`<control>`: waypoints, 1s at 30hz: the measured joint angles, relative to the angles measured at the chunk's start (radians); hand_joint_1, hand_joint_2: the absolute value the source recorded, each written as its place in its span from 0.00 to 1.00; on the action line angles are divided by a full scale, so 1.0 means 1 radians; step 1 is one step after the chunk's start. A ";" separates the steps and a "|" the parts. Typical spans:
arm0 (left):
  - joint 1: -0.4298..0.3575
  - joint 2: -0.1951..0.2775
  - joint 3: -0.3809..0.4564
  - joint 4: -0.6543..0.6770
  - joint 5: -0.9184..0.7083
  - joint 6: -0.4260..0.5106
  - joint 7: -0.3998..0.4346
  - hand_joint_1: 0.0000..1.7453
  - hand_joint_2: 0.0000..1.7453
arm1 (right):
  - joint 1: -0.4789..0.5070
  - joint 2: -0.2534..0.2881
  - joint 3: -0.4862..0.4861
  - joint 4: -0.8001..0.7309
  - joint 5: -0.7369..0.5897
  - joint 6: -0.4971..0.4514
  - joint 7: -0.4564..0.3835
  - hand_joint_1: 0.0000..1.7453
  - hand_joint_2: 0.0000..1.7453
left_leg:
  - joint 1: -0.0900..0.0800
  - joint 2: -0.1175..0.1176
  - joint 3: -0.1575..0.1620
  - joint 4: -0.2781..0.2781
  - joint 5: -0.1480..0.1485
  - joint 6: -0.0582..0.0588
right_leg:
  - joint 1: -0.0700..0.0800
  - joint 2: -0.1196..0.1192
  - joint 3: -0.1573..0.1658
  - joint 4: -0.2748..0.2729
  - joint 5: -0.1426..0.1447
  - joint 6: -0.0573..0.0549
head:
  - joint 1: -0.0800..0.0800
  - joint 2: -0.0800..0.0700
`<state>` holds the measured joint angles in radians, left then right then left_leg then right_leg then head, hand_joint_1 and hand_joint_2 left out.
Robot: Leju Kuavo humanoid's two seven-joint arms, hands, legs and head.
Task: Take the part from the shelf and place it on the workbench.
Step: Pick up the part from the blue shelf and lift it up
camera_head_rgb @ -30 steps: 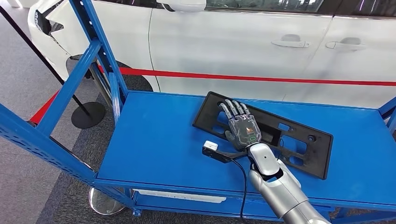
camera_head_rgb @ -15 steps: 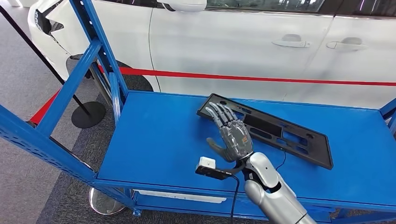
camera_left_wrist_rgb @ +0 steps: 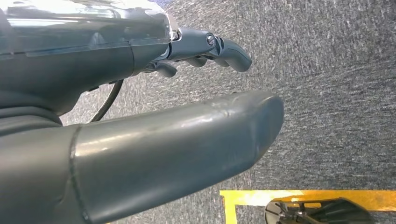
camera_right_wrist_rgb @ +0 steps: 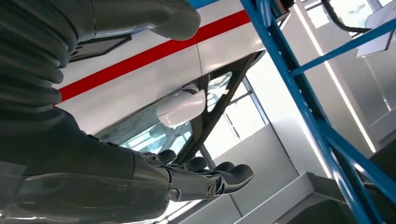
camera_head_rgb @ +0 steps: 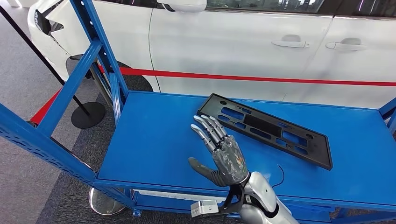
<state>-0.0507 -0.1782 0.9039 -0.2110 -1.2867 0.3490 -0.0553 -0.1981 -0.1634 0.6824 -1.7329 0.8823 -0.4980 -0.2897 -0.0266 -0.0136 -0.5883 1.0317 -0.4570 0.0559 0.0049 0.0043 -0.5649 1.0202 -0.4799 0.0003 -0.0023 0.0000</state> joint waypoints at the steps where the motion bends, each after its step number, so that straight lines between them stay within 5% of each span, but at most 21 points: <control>1: 0.000 0.001 0.000 0.000 -0.002 -0.001 -0.002 0.00 0.00 | 0.000 -0.002 0.006 -0.002 0.003 0.002 0.001 0.00 1.00 | 0.000 0.000 0.000 0.000 0.000 0.000 | 0.000 0.000 0.000 0.000 0.000 0.000 | 0.000 0.000; 6: 0.000 0.007 0.001 0.000 -0.008 -0.006 -0.016 0.00 0.00 | 0.002 -0.011 0.019 0.004 0.052 0.021 0.060 0.00 1.00 | 0.000 0.000 0.000 0.000 0.000 0.000 | 0.000 0.000 0.000 0.000 0.000 0.000 | 0.000 0.000; 15: -0.008 0.004 -0.008 0.000 -0.073 -0.012 -0.005 0.00 0.00 | -0.095 0.015 0.029 0.266 0.454 0.086 0.325 0.00 1.00 | 0.000 0.000 0.001 0.000 0.000 0.000 | 0.000 0.000 0.002 0.000 0.000 0.000 | 0.000 0.000; 30: -0.008 -0.002 -0.028 0.000 -0.098 -0.016 -0.011 0.00 0.00 | -0.225 0.055 0.051 0.585 0.635 0.084 0.469 0.00 1.00 | 0.000 -0.001 0.002 0.000 0.000 0.000 | 0.000 -0.001 0.003 0.000 0.000 0.000 | 0.000 0.000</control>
<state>-0.0592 -0.1804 0.8756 -0.2110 -1.3844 0.3329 -0.0659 -0.4233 -0.1081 0.7335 -1.1482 1.5170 -0.4142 0.1790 -0.0266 -0.0142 -0.5864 1.0318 -0.4570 0.0559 0.0049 0.0036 -0.5623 1.0198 -0.4797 0.0006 -0.0021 0.0000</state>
